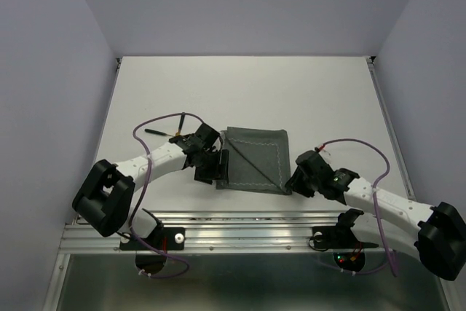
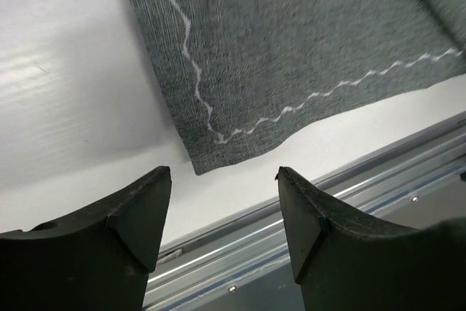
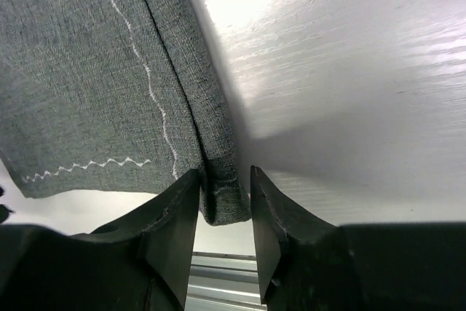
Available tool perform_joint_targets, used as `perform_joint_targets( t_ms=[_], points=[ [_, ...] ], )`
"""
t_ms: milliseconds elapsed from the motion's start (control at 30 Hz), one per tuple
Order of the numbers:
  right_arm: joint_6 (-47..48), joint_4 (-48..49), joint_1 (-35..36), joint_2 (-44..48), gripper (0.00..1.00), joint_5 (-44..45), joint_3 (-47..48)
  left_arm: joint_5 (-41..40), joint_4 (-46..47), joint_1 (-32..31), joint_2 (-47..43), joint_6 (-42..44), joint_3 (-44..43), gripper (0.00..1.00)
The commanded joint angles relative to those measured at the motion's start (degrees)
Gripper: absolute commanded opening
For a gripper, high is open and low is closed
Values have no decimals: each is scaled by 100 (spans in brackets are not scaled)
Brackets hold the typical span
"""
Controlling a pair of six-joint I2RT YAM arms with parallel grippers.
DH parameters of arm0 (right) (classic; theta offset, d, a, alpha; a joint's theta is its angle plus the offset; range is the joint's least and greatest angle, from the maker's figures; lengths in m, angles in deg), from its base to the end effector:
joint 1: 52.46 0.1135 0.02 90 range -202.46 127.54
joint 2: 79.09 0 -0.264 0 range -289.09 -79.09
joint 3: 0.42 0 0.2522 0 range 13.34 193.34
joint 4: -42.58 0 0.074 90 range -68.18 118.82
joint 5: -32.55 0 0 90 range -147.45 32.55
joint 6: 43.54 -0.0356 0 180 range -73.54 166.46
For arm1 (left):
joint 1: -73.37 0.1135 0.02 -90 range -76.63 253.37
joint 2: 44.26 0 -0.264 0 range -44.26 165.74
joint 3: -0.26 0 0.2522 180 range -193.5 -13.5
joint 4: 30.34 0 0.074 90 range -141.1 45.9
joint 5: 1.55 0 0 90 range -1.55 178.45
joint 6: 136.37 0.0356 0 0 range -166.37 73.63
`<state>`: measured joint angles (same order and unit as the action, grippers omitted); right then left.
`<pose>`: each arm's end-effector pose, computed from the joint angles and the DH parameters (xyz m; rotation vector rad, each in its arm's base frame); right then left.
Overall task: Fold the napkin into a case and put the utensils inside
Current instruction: Smooth out the top corner of the smaller-rectangle-folded napkin at the center of the board.
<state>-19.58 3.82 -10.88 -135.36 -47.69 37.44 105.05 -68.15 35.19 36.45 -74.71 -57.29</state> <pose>0.1325 0.1095 0.1617 0.6210 2.5530 0.4921 0.1994 -0.1698 0.1803 0.3433 2.7629 -0.7344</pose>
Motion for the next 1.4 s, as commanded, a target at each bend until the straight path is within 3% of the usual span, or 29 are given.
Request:
perform_joint_targets(
  t_ms=[0, 267, 433, 733, 1033, 1367],
  points=[
    [354, -427, 8, 108, 43, 719, 620, -639, -407, -6, -99, 57, -927, 70],
    [1329, -384, -633, -770, 40, 940, 1588, -754, -91, -6, 550, -66, -2019, 56],
    [2094, 152, -1380, -1587, 34, 151, 2028, -842, 129, 3, 1358, -14, -2729, 47],
    [2693, 434, -1618, -2914, 28, -184, 3013, -816, 199, 451, 2308, 320, -3469, 26],
    [2790, 645, -1680, -3785, 32, -413, 3417, -790, 278, 715, 2810, 522, -3514, 22],
    [2921, 654, -1680, -4164, 34, -440, 3690, -799, 331, 873, 2924, 636, -3391, 22]
  ],
)
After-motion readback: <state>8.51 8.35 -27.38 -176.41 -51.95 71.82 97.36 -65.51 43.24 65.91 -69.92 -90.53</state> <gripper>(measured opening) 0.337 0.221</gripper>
